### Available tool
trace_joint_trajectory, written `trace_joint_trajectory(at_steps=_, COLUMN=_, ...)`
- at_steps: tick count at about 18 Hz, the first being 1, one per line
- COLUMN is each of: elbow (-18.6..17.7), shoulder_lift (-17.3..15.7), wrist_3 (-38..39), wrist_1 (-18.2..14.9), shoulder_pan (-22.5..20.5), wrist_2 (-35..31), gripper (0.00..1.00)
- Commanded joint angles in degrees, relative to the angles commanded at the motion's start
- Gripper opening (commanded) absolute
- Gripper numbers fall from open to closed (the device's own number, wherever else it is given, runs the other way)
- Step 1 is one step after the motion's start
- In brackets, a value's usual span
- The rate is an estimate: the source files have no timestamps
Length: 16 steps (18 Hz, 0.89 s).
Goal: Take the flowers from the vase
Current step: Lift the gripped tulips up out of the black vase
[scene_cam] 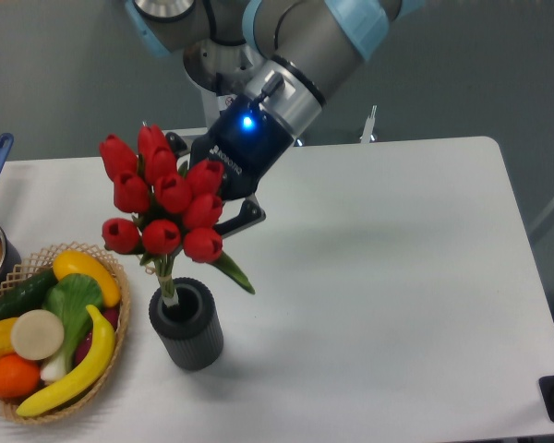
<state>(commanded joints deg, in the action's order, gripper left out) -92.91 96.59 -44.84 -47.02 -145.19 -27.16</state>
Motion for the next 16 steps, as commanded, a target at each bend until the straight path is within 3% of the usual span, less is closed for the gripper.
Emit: trace_joint_trajectory(at_steps=16, elbow=2.99, shoulder_lift=1.05, wrist_3=-1.13, wrist_1=0.0, shoulder_pan=-7.38, wrist_2=-0.35, gripper=0.41)
